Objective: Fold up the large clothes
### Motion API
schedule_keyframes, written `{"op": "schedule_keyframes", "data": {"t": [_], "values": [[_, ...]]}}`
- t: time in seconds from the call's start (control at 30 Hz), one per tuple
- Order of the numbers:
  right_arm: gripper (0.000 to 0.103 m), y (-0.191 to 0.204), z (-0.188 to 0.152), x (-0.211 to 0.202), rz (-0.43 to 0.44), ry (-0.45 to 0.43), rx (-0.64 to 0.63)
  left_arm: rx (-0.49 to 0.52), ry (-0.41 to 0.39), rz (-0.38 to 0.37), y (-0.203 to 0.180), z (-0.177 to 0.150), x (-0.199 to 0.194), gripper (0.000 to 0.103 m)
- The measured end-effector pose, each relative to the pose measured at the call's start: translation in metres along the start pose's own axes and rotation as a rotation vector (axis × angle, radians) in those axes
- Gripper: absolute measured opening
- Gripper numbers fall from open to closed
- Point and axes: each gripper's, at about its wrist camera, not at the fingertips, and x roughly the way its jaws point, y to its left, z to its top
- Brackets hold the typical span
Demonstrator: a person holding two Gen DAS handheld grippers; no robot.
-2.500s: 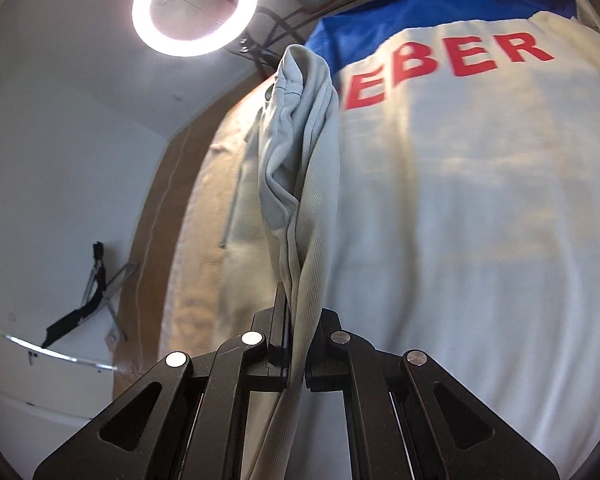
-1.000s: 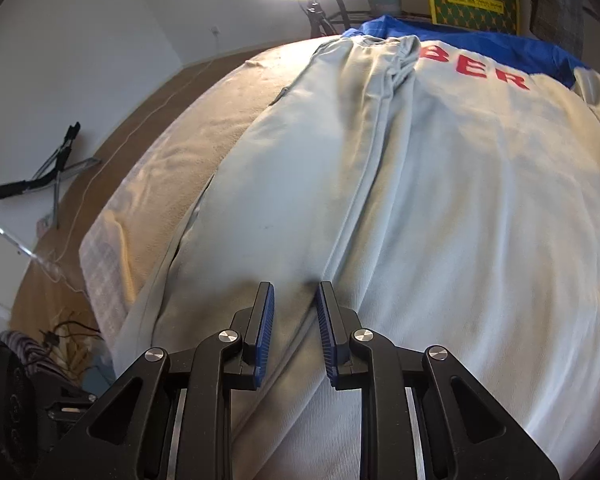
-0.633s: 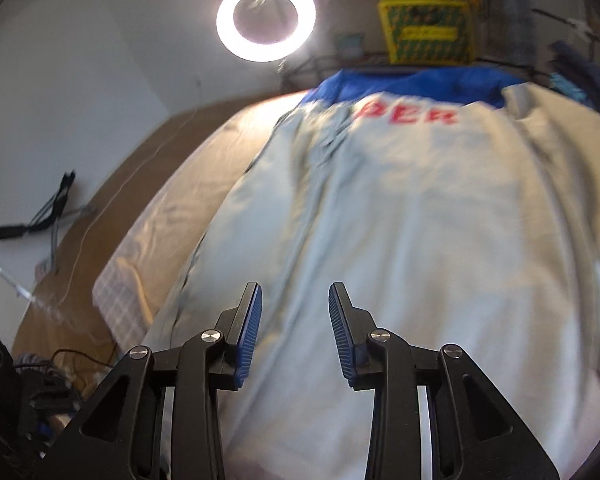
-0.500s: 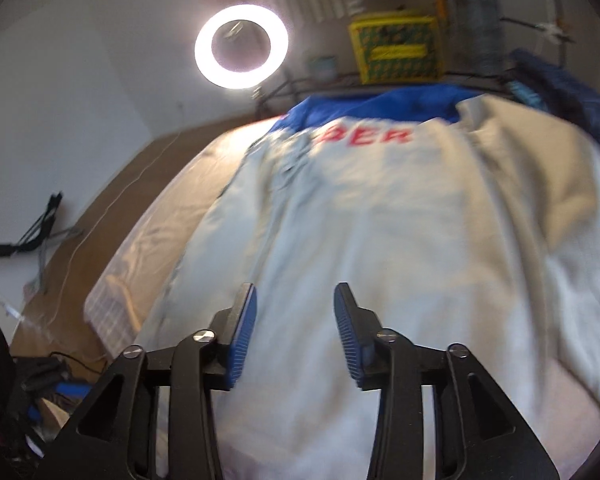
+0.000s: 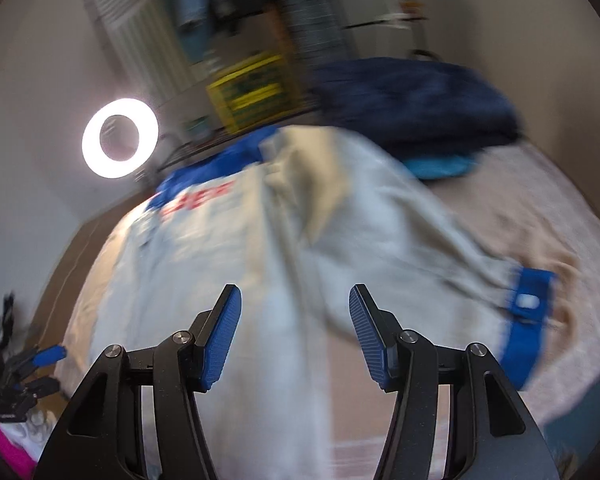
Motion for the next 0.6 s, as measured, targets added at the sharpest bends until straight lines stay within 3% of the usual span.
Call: {"op": "schedule_keyframes", "data": {"t": [0.3, 0.4, 0.6], "values": [[0.058, -0.133, 0.008, -0.014, -0.147, -0.018, 0.289, 0.014, 0.062, -0.009, -0.007, 0.002, 0.056, 0.068], [0.058, -0.155, 0.006, -0.002, -0.201, 0.006, 0.316, 0.010, 0.093, -0.004, -0.004, -0.003, 0.069, 0.068], [0.058, -0.180, 0.004, 0.032, -0.163, 0.055, 0.390, -0.015, 0.112, 0.005, 0.006, -0.004, 0.080, 0.068]]}}
